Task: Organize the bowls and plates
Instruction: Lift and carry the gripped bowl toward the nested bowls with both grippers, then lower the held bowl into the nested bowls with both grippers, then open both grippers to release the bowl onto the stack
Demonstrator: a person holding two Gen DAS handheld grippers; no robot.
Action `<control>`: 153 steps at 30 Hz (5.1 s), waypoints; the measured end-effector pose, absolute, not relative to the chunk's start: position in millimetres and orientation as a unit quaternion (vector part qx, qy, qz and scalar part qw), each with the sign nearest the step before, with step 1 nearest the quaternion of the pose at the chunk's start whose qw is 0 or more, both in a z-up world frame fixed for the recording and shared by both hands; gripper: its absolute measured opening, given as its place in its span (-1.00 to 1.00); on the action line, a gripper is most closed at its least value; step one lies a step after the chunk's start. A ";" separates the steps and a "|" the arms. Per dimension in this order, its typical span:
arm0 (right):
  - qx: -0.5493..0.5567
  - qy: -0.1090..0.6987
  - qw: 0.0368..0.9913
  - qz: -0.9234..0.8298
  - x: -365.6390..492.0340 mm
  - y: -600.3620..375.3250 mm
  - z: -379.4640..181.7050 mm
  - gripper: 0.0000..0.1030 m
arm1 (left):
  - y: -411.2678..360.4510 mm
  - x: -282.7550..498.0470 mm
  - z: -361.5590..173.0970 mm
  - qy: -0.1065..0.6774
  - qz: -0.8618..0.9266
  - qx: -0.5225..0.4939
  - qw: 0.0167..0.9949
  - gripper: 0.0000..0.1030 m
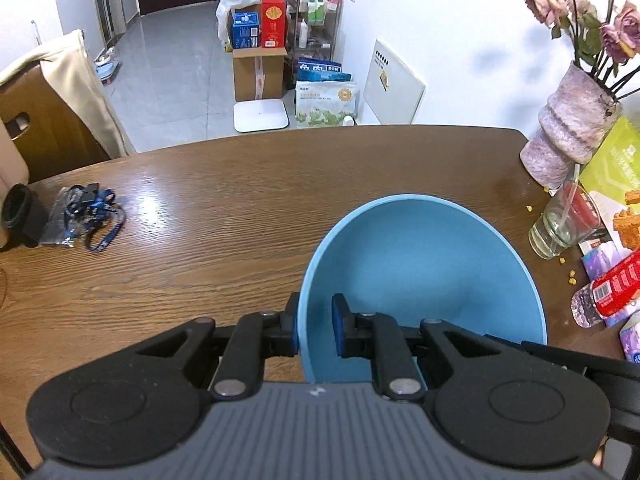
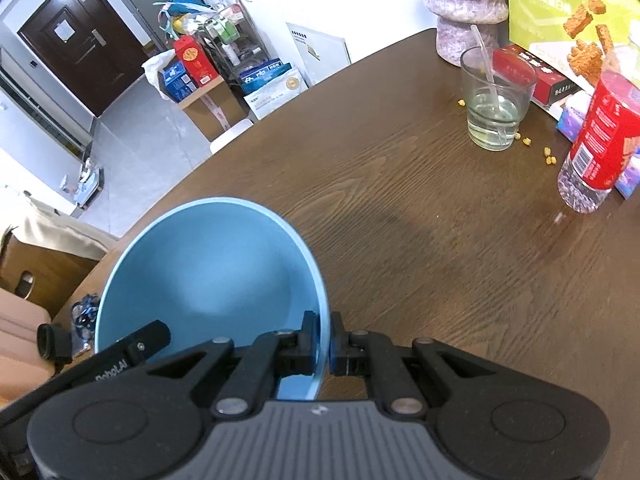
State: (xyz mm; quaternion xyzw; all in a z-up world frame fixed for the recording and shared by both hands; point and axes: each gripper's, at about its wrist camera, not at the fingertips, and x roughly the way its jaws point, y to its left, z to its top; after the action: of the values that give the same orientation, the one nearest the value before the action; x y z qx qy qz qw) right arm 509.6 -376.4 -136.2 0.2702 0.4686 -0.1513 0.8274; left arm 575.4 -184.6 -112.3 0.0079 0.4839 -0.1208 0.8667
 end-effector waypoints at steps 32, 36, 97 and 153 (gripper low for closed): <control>0.244 0.421 0.862 -0.141 398.8 -272.1 -81.3 -0.88 | -76.0 467.8 -66.8 0.442 -0.165 -0.034 0.881 -0.69; 0.245 0.415 0.866 -0.134 383.9 -262.1 -79.8 -0.88 | -62.6 453.7 -65.2 0.436 -0.170 -0.045 0.883 -0.69; 0.214 0.429 0.874 -0.081 237.5 -318.0 -104.0 -0.86 | -128.5 292.9 -87.8 0.443 -0.143 -0.029 0.884 -0.69; 0.104 0.472 0.873 -0.064 262.6 -365.6 -144.3 -0.67 | -199.7 303.6 -149.3 0.490 -0.107 0.007 0.865 -0.66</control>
State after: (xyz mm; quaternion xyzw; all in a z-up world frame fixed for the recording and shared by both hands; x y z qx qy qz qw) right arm 262.6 -365.6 -144.3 0.1039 0.4722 -0.0643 0.8730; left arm 303.6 -199.7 -149.3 0.0067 0.4900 -0.1071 0.8651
